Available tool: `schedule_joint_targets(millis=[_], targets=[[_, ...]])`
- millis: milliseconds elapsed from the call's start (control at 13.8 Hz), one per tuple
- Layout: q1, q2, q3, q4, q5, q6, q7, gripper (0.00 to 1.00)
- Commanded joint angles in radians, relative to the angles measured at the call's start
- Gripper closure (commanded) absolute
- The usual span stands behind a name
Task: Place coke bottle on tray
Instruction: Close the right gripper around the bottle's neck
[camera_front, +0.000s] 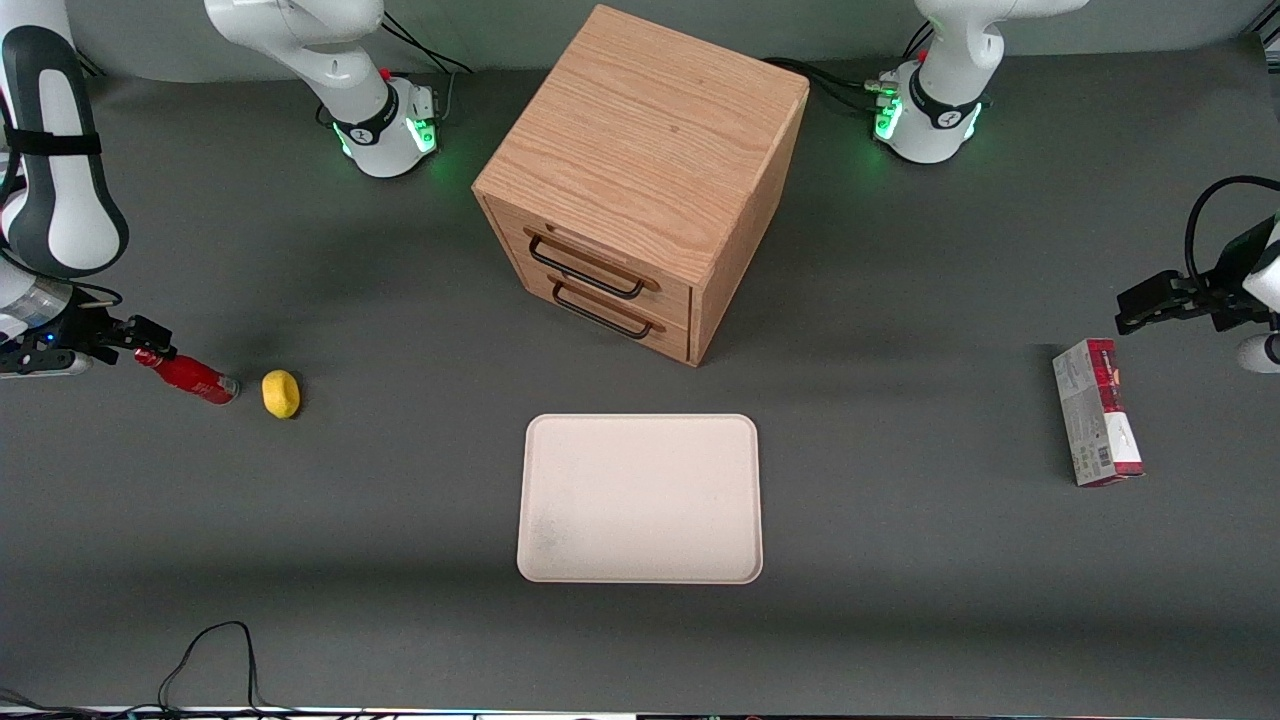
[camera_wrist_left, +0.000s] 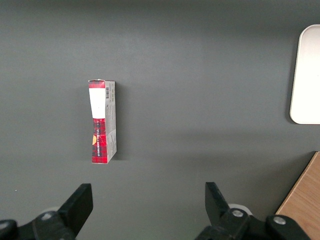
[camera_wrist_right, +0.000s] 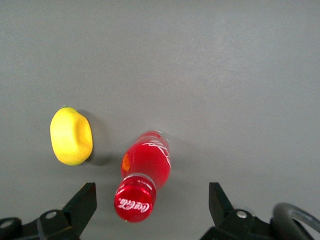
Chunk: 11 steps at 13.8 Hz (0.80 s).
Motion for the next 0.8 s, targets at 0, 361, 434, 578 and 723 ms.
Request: schedule_joint_targets(millis=[0, 361, 434, 578, 723], targets=[[-0.016, 0.024, 0.008, 0.005, 0.078, 0.011, -0.076, 0.03], [-0.017, 0.028, 0.023, 0.006, 0.078, 0.001, -0.064, 1.00], [-0.017, 0.028, 0.029, 0.008, 0.078, 0.001, -0.062, 1.00], [-0.016, 0.025, 0.040, 0.017, 0.078, 0.001, -0.027, 1.00], [-0.014, 0.022, 0.095, 0.054, 0.078, -0.001, 0.051, 1.00]])
